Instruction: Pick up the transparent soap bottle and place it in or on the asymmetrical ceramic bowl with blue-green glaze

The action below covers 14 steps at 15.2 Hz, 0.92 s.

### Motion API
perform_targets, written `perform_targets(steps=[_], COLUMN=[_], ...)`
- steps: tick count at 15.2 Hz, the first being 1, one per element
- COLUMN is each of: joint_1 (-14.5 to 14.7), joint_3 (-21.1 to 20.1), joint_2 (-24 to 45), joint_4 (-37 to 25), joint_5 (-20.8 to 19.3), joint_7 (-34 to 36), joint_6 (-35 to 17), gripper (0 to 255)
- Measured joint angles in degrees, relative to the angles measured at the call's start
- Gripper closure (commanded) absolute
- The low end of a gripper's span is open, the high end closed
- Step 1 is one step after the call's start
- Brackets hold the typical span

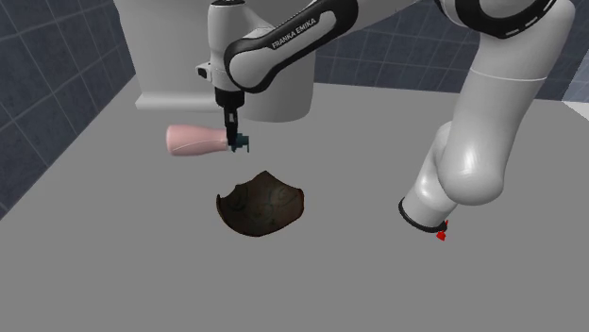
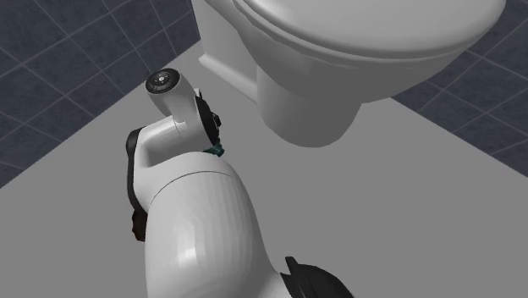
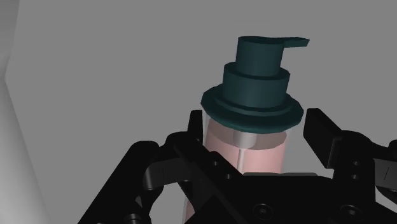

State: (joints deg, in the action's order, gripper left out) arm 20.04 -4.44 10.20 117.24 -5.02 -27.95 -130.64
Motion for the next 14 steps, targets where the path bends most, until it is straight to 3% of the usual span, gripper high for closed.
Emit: perform_targets(steps=[14], joint_1=[0.0], joint_3=[-0.2], joint_2=[-4.5], joint_4=[-5.4], joint_5=[0.9], joint_7=[-0.9], joint_6=[9.8], gripper=[255])
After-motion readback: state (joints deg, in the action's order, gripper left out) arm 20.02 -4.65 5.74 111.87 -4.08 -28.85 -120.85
